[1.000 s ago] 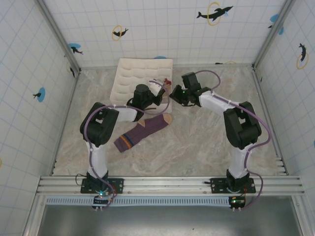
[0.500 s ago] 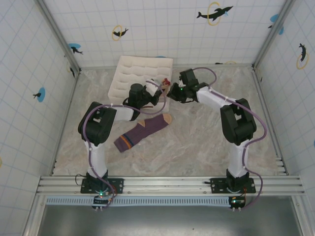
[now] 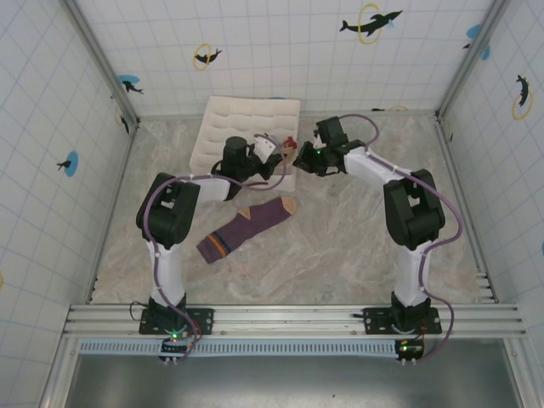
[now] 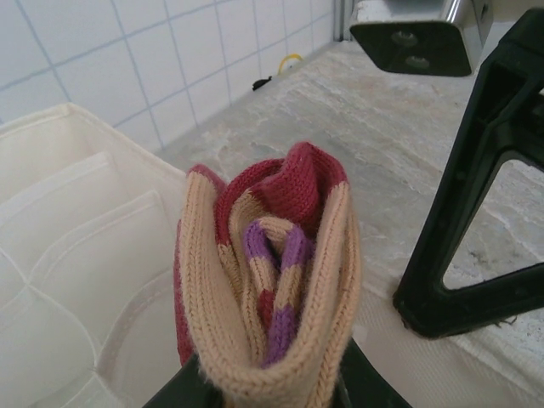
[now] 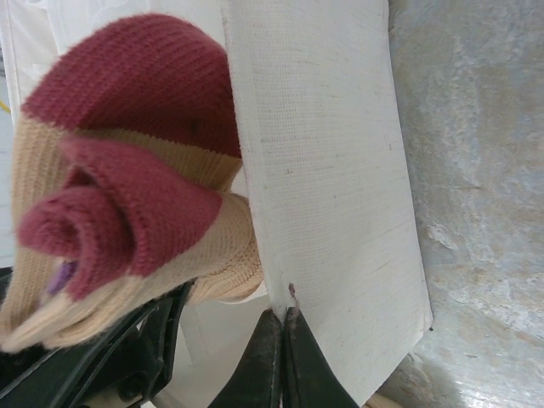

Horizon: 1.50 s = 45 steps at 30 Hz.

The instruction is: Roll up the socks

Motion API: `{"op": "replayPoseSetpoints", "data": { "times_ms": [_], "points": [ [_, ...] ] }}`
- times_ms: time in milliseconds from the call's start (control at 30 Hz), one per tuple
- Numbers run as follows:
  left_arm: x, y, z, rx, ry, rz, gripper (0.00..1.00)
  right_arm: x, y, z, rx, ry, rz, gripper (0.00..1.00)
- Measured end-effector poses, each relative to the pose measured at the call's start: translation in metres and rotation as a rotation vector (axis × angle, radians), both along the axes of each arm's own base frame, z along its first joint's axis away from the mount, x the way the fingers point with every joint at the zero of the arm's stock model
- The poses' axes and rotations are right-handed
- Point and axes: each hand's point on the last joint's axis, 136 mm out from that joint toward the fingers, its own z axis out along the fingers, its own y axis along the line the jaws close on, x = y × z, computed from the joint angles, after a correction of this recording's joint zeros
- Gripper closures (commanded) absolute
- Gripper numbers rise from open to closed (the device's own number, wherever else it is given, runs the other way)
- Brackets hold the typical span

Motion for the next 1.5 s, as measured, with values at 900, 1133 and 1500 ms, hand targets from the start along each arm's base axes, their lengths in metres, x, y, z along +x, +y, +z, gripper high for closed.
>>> {"op": "replayPoseSetpoints", "data": {
  "times_ms": [900,1133,1500],
  "points": [
    [0.007,-0.009,-0.009,0.029,0.065,-0.046,0.5,0.003,-0.013,0.0,-0.046,0.013,0.012,1.0],
    [0.01,-0.007,-0.008,0.036,0.074,-0.042,0.15,0.003,-0.013,-0.001,-0.047,0.016,0.016,1.0],
    [0.023,0.013,-0.002,0.008,0.166,-0.009,0.02,0.001,-0.013,0.0,-0.045,0.021,0.022,1.0]
  ]
}}
